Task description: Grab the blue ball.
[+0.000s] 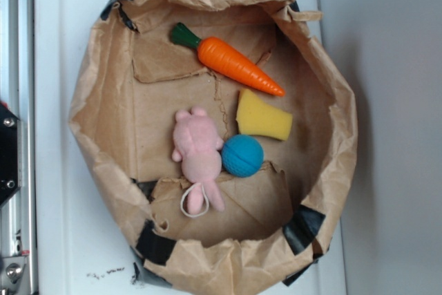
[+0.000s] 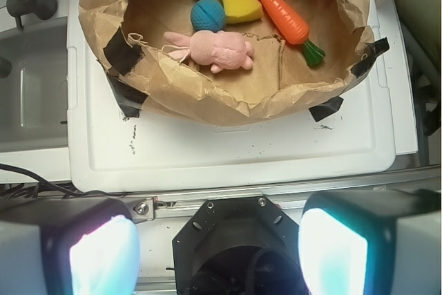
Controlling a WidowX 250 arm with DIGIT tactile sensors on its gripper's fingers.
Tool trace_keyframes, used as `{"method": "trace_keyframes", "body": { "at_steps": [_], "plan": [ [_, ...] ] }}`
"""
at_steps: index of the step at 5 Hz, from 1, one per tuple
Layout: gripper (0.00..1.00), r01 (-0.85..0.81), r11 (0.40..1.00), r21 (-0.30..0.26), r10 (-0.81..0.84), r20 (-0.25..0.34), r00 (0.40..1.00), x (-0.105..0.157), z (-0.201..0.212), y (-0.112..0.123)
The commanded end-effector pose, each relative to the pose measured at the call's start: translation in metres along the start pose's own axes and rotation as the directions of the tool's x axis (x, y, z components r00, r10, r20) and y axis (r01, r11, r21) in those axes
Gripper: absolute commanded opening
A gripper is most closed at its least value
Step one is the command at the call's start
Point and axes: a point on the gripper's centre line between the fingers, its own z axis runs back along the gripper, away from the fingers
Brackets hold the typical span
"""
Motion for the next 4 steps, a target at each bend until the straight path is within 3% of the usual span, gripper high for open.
{"method": "trace_keyframes", "body": {
  "at_steps": [1, 2, 4],
  "plan": [
    [1.00, 0.000, 1.000, 0.000, 0.000, 0.000, 1.000, 0.000, 0.000, 0.000],
    [1.00, -0.042, 0.999, -0.020, 0.043, 0.047, 0.998, 0.006, -0.005, -0.011],
    [1.00, -0.159, 0.987, -0.005, 0.159, -0.006, 0.987, 0.042, -0.040, -0.008]
  ]
}}
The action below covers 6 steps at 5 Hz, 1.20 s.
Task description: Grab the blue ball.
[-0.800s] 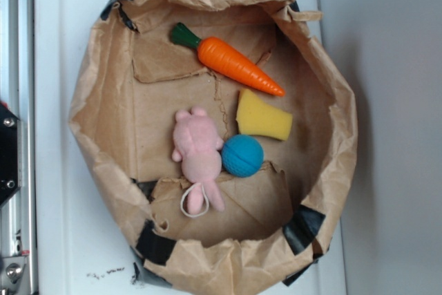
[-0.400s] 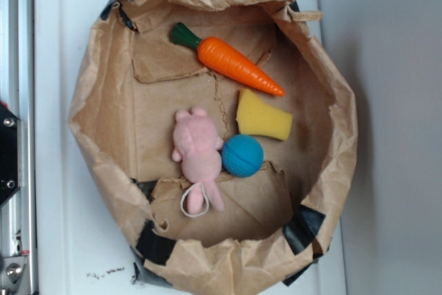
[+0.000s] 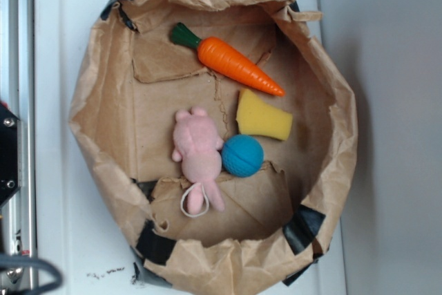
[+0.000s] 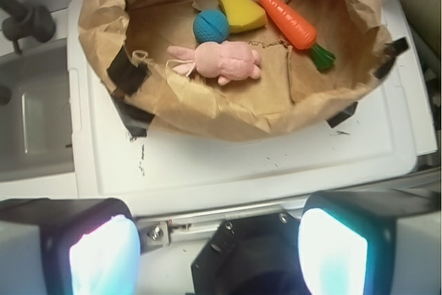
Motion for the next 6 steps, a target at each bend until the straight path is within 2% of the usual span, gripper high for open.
{"method": "trace_keyframes", "body": {
  "at_steps": [1, 2, 3, 4, 6],
  "plan": [
    [1.00, -0.158, 0.987, 0.038, 0.158, 0.006, 0.987, 0.044, -0.029, 0.018],
    [1.00, -0.222, 0.974, 0.053, 0.222, 0.001, 0.975, 0.067, -0.045, 0.031],
    [1.00, -0.318, 0.948, 0.027, 0.316, 0.057, 0.947, 0.072, -0.060, 0.038],
    [1.00, -0.413, 0.908, -0.073, 0.419, 0.115, 0.901, 0.071, -0.069, 0.036],
    [1.00, -0.413, 0.908, -0.073, 0.419, 0.115, 0.901, 0.071, -0.069, 0.036]
  ]
}}
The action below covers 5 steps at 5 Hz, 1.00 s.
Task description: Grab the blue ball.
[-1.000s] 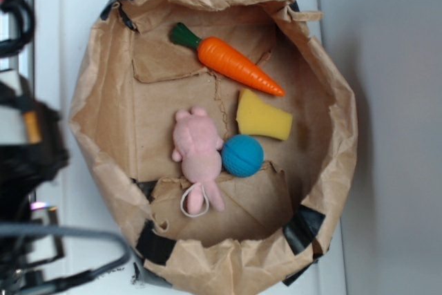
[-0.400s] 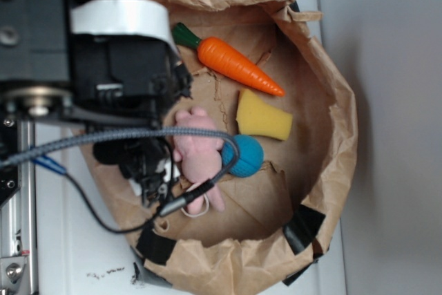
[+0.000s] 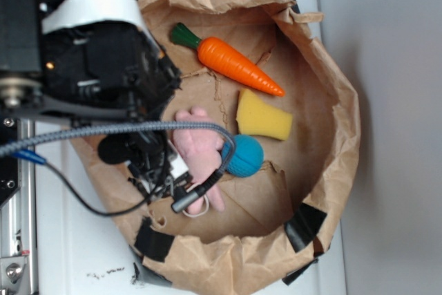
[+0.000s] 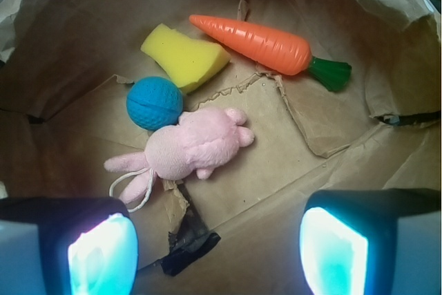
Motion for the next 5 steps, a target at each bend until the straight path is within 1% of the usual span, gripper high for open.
{"method": "trace_keyframes", "body": {
  "at_steps": [1, 2, 3, 4, 5],
  "plan": [
    [1.00, -0.023, 1.000, -0.013, 0.023, 0.030, 0.999, 0.006, 0.007, 0.006],
    [1.00, -0.023, 1.000, -0.013, 0.023, 0.030, 0.999, 0.006, 0.007, 0.006],
    [1.00, -0.040, 0.999, -0.009, 0.040, 0.006, 0.999, 0.026, -0.010, -0.014],
    [1.00, -0.073, 0.997, -0.016, 0.072, -0.021, 0.997, 0.049, -0.014, -0.030],
    [1.00, -0.109, 0.994, -0.022, 0.108, -0.036, 0.993, 0.068, -0.023, -0.038]
  ]
}}
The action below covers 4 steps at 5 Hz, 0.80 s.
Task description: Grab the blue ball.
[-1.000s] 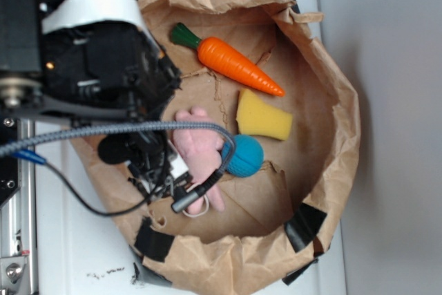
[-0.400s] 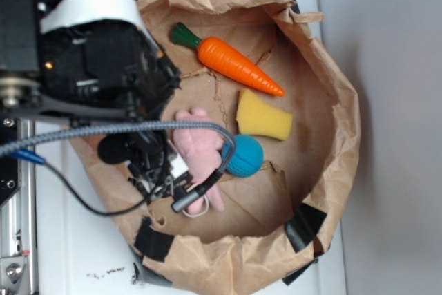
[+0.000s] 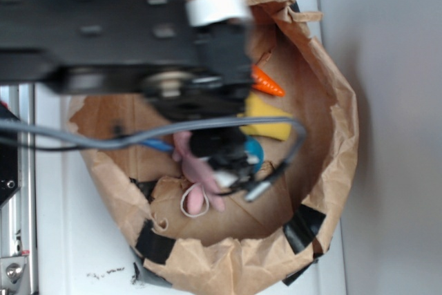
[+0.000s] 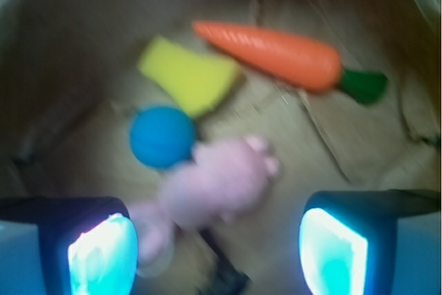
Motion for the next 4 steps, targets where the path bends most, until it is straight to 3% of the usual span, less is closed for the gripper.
{"method": "trace_keyframes", "body": {
  "at_steps": [1, 3, 4],
  "plan": [
    [1.00, -0.038, 0.998, -0.054, 0.040, 0.038, 0.998, 0.024, 0.000, -0.007],
    [1.00, -0.030, 0.988, -0.150, 0.043, 0.080, 0.996, 0.010, -0.002, 0.012],
    [1.00, 0.057, 0.983, -0.175, -0.026, 0.174, 0.984, 0.004, -0.010, 0.011]
  ]
}}
